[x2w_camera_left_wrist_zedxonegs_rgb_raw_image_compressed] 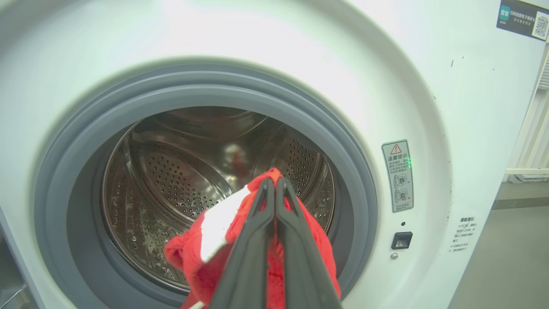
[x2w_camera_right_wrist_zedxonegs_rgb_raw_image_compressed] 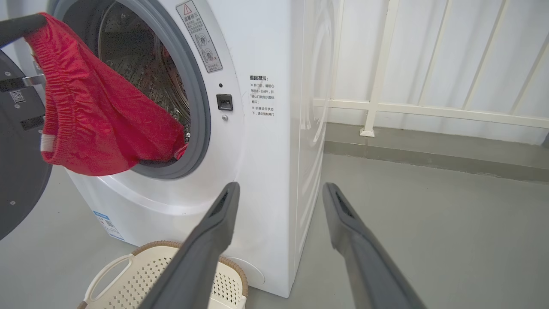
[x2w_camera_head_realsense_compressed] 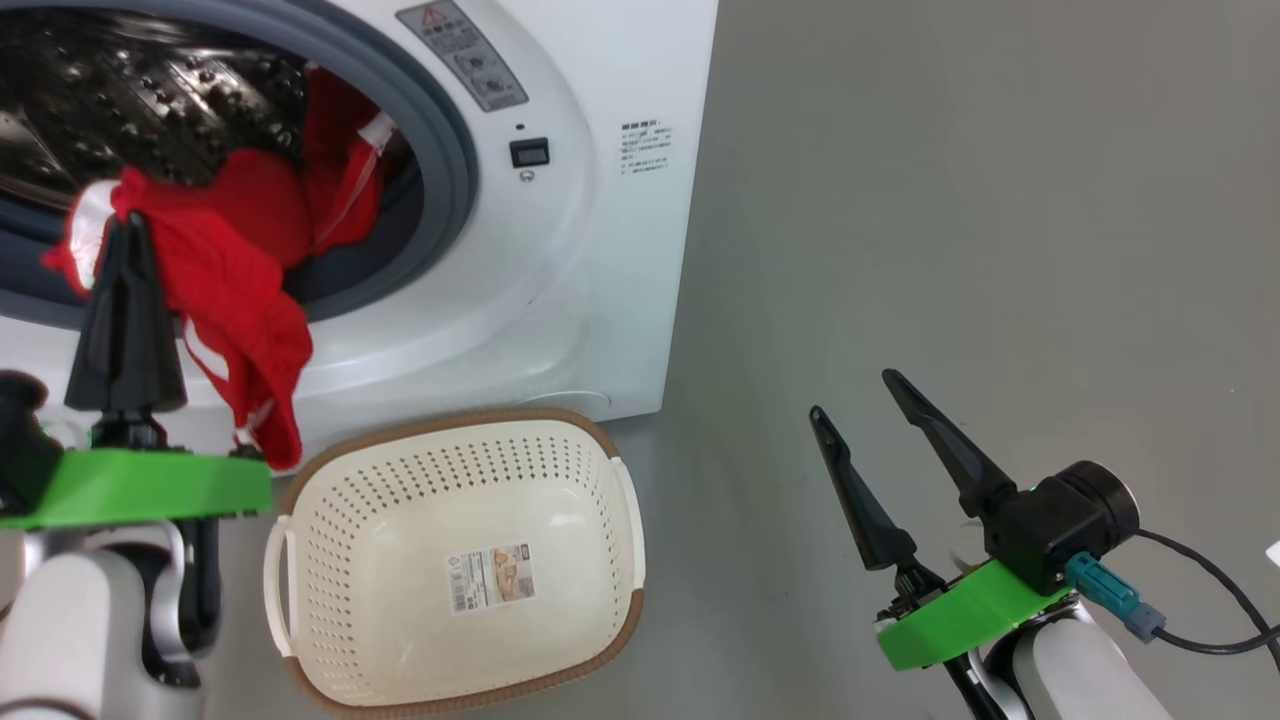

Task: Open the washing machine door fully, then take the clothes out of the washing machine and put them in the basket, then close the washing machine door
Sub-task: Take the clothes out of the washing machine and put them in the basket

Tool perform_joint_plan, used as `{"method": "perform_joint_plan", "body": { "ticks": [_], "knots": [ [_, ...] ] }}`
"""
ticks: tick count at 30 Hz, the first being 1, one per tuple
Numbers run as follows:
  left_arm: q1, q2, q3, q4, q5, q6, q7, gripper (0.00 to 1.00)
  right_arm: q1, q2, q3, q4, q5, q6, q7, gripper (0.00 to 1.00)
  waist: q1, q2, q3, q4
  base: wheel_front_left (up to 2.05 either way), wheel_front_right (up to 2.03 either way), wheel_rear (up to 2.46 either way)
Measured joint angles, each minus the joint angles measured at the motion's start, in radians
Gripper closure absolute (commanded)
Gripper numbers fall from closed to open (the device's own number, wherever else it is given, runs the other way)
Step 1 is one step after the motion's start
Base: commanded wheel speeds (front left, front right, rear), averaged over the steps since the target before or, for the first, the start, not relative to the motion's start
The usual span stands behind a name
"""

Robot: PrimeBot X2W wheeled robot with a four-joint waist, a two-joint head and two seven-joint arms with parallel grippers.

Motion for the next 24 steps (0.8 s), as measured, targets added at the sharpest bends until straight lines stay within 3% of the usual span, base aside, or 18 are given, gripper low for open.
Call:
{"method": "perform_joint_plan", "body": {
  "ticks": [15, 24],
  "knots": [
    [0.158, -0.041, -0.059, -0.285, -0.018, 0.039, 0.106, 1.0, 0.006, 0.002, -0.007, 0.003, 0.0, 0.0, 0.0, 0.0, 0.0, 0.0, -0.012, 0.003, 0.0, 0.0, 0.0],
    [0.198, -0.079, -0.109, -0.224, -0.033, 0.05, 0.131, 1.0, 0.004, 0.008, -0.005, -0.004, 0.0, 0.0, 0.0, 0.0, 0.0, 0.0, 0.039, 0.004, 0.0, 0.0, 0.0]
  ]
}}
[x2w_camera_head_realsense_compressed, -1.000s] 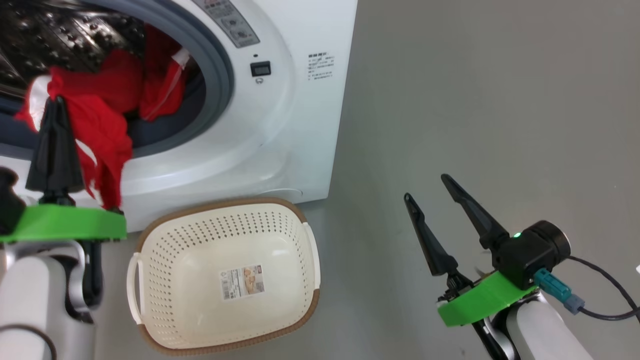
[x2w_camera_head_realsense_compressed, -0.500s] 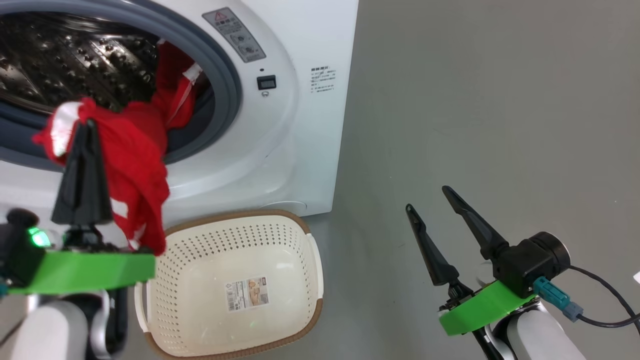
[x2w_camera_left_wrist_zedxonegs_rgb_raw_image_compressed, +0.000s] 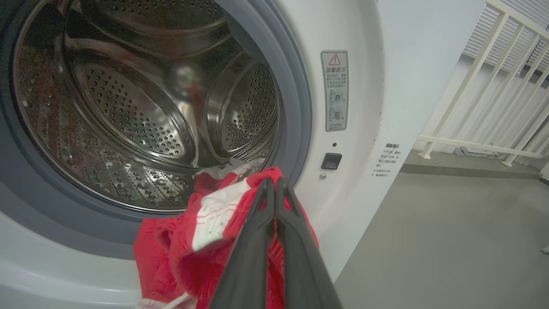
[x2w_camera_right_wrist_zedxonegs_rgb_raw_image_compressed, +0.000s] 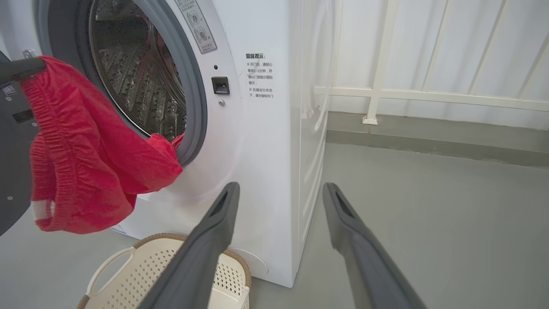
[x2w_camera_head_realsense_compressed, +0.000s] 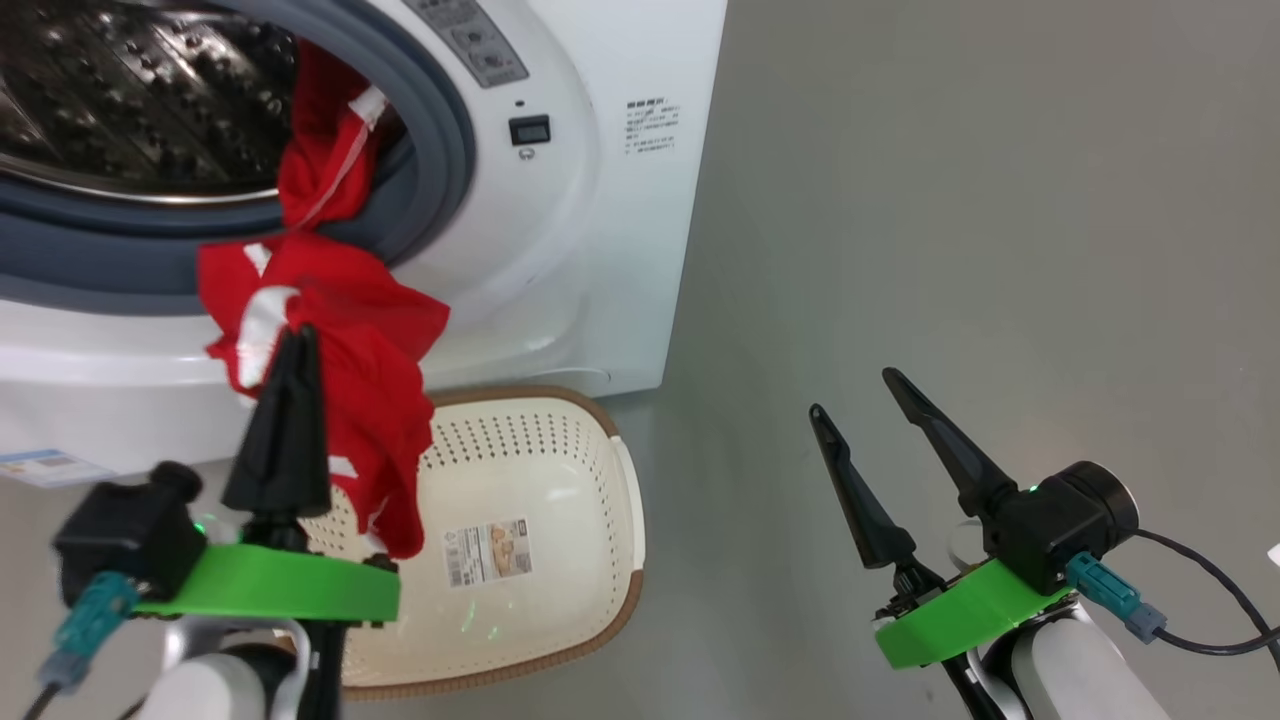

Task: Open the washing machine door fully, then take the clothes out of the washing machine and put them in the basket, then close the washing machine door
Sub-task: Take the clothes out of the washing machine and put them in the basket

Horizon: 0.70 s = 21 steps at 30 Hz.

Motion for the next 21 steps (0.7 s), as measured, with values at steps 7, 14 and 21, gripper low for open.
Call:
{"method": "perform_joint_plan", "body": {
  "ticks": [7, 14, 21],
  "knots": [
    [-0.006, -0.017, -0.018, 0.186, -0.031, -0.015, -0.016, 1.0, -0.011, 0.004, 0.001, -0.001, 0.0, 0.0, 0.0, 0.0, 0.0, 0.0, 0.05, 0.0, 0.0, 0.0, 0.0],
    [-0.097, -0.028, -0.032, 0.379, -0.043, -0.032, -0.029, 1.0, -0.028, 0.007, 0.005, -0.003, 0.0, 0.0, 0.0, 0.0, 0.0, 0.0, 0.104, -0.001, 0.0, 0.0, 0.0],
    [-0.205, -0.033, -0.06, 0.6, -0.035, -0.059, -0.07, 1.0, -0.073, 0.009, 0.007, -0.003, 0.0, 0.0, 0.0, 0.0, 0.0, 0.0, 0.164, -0.006, 0.0, 0.0, 0.0]
  ]
}}
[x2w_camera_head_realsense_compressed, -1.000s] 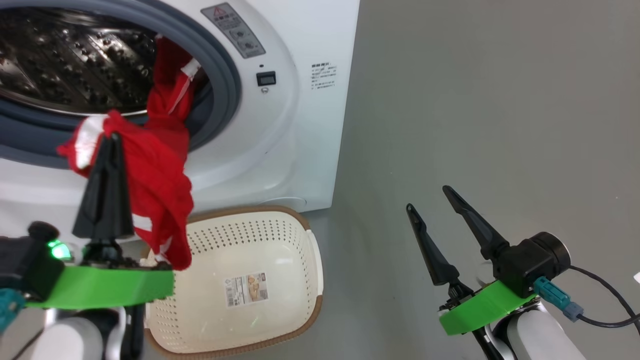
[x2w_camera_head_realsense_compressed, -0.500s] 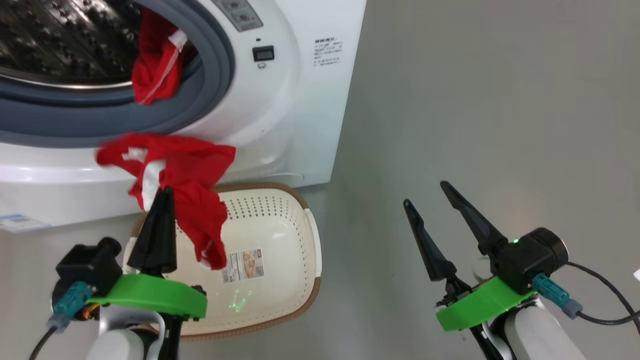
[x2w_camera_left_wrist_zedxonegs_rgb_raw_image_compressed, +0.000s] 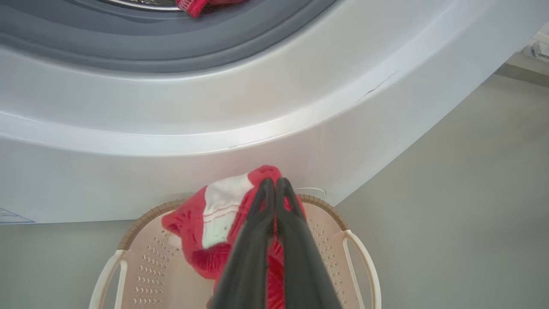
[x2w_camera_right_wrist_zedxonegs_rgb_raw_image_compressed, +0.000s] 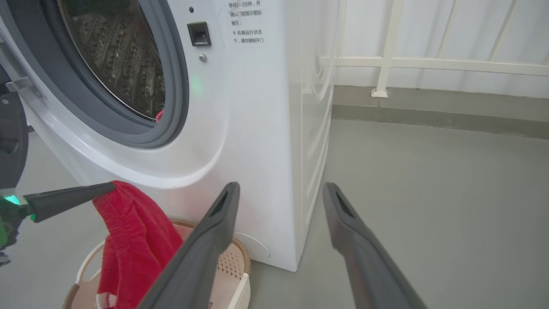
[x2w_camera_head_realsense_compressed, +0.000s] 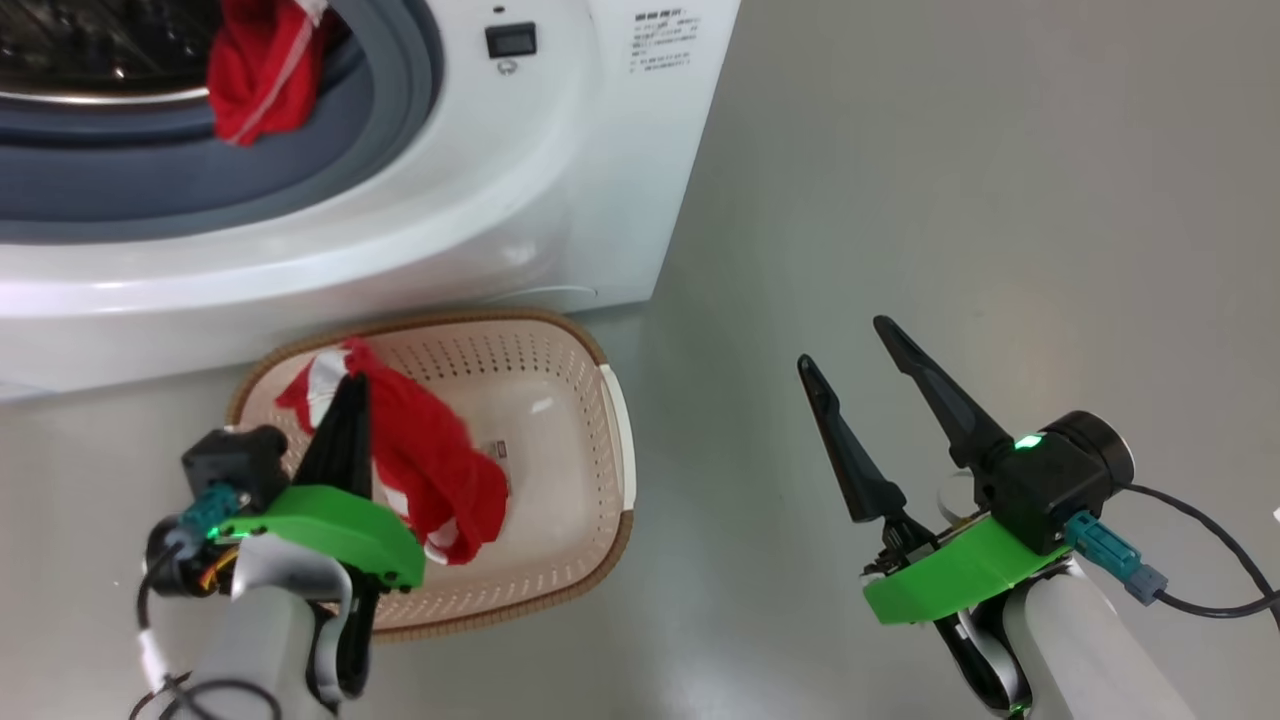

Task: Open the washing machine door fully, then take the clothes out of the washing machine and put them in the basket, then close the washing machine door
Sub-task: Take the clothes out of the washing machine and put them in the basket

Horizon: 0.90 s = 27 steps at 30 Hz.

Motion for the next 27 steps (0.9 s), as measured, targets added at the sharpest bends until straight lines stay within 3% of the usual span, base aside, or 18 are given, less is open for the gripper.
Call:
{"method": "perform_joint_plan", "body": {
  "ticks": [12, 18, 27],
  "knots": [
    [-0.163, -0.014, -0.024, 0.362, 0.0, -0.035, -0.007, 1.0, -0.026, -0.001, 0.019, -0.005, 0.0, 0.0, 0.0, 0.0, 0.0, 0.0, 0.068, -0.013, 0.0, 0.0, 0.0],
    [-0.263, -0.014, -0.03, 0.557, -0.008, -0.049, 0.052, 1.0, -0.037, -0.001, 0.032, -0.004, 0.0, 0.0, 0.0, 0.0, 0.0, 0.0, 0.105, -0.026, 0.0, 0.0, 0.0],
    [-0.337, -0.008, -0.037, 0.702, -0.016, -0.07, 0.122, 0.99, -0.073, 0.0, 0.044, -0.004, 0.0, 0.0, 0.0, 0.0, 0.0, 0.0, 0.151, -0.053, 0.0, 0.0, 0.0]
  ]
}}
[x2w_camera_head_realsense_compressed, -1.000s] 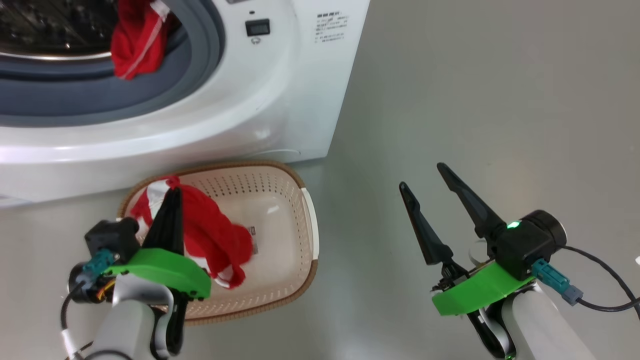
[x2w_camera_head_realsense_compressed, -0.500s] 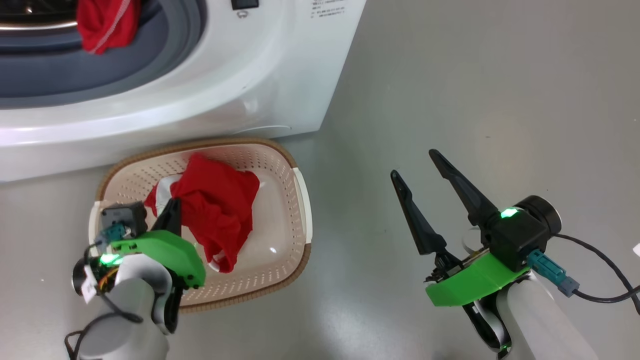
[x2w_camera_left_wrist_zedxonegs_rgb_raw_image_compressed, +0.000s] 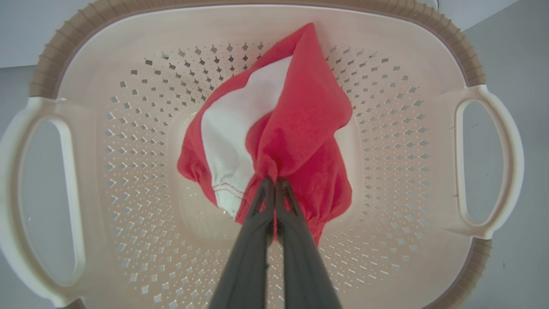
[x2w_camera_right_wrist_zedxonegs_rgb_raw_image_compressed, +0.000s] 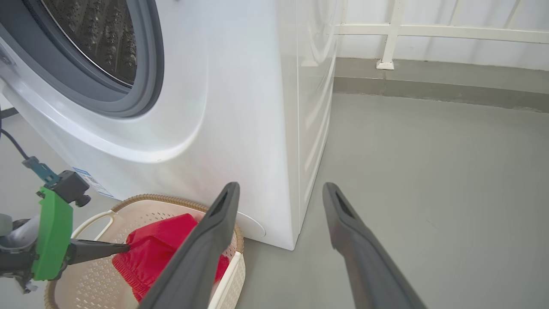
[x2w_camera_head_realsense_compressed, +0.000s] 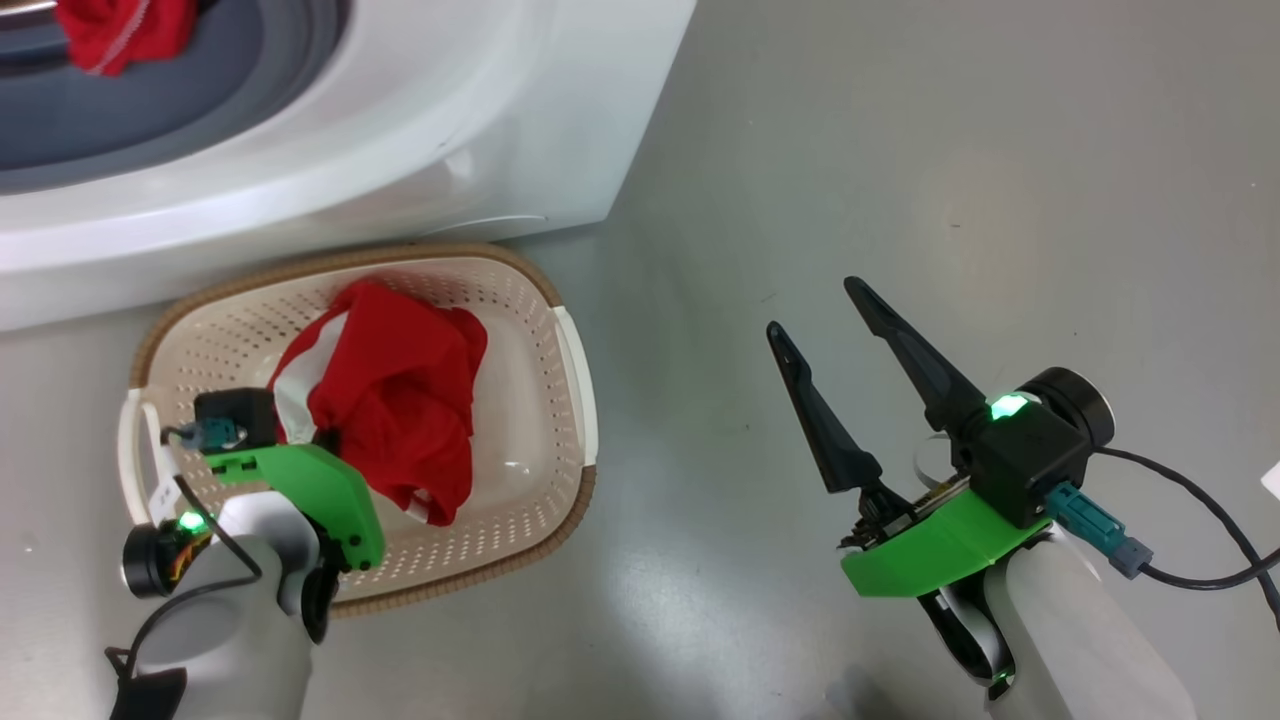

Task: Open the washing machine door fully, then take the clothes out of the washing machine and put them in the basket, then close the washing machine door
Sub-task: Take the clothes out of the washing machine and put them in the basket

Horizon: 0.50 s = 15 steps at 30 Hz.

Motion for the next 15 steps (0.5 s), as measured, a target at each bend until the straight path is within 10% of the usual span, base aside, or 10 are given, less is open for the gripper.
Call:
{"method": "perform_joint_plan", "body": {
  "ticks": [2, 5, 6, 15],
  "knots": [
    [-0.011, 0.001, -0.002, 0.013, -0.001, -0.001, -0.002, 0.8, 0.0, 0.0, 0.001, 0.001, 0.0, 0.0, 0.0, 0.0, 0.0, 0.0, 0.006, -0.006, 0.0, 0.0, 0.0],
    [-0.018, 0.001, -0.006, 0.025, -0.002, -0.009, -0.016, 0.07, 0.0, 0.0, 0.0, 0.005, 0.002, 0.0, 0.0, 0.0, 0.0, 0.0, 0.008, -0.01, 0.0, 0.0, 0.0],
    [-0.018, 0.0, -0.006, 0.029, -0.005, -0.009, -0.018, 0.0, 0.0, 0.001, 0.0, 0.007, 0.002, 0.0, 0.0, 0.0, 0.0, 0.0, 0.007, -0.009, 0.0, 0.0, 0.0],
    [-0.018, -0.007, -0.017, 0.039, -0.019, -0.025, -0.118, 0.0, 0.0, 0.002, -0.01, 0.019, 0.002, 0.0, 0.0, 0.0, 0.0001, 0.0, -0.036, 0.006, 0.0, 0.0, 0.0]
  ]
}}
